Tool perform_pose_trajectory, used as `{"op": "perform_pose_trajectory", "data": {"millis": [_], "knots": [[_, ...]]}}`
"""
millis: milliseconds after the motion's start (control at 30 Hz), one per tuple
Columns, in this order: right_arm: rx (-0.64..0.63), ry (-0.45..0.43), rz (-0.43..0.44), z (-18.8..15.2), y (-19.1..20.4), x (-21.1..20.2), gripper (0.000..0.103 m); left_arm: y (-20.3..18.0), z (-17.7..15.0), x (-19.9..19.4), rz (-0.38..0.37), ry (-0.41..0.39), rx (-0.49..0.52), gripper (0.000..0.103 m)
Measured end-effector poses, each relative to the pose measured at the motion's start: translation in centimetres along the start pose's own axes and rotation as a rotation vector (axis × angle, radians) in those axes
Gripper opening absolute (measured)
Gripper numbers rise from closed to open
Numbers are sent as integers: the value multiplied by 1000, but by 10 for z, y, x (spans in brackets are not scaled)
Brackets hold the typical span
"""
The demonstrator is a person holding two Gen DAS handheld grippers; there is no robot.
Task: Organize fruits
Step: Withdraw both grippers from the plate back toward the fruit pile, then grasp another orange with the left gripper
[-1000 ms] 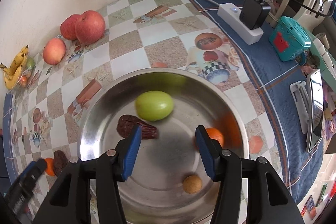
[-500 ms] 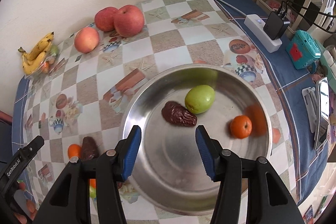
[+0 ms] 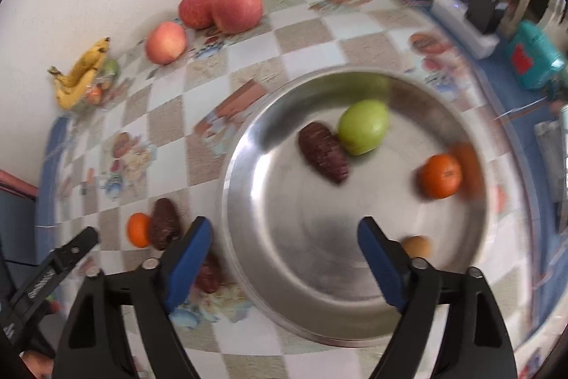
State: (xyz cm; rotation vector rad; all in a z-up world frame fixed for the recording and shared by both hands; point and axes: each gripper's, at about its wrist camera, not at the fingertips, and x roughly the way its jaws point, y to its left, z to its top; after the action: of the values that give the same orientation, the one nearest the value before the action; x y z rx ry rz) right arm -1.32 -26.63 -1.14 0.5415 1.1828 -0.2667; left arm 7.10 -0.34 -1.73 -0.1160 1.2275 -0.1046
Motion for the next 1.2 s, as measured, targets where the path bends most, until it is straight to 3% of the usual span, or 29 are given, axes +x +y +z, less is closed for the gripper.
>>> {"op": "perform_pose_trajectory", "data": {"millis": [200, 533, 867, 933, 1000, 1133, 1200], "knots": [[-51, -20, -75, 2, 7, 1, 87, 3, 2, 2, -8, 10, -20, 103], [-78, 10, -72, 3, 10, 11, 87, 3, 1, 13, -4, 34, -8, 103], [-66, 34, -63, 1, 16, 18, 87, -2, 3, 26, -77, 51, -12, 101], [-78, 37, -58, 1, 20, 18, 87, -3, 3, 30, -93, 56, -15, 98], [-94, 40, -55, 1, 24, 20, 87, -6, 3, 34, -117, 70, -13, 86], [-108, 46, -55, 1, 29, 21, 87, -13, 2, 39, -181, 93, -9, 76], [-115, 47, -58, 1, 30, 22, 87, -16, 1, 39, -203, 97, -6, 64]]}}
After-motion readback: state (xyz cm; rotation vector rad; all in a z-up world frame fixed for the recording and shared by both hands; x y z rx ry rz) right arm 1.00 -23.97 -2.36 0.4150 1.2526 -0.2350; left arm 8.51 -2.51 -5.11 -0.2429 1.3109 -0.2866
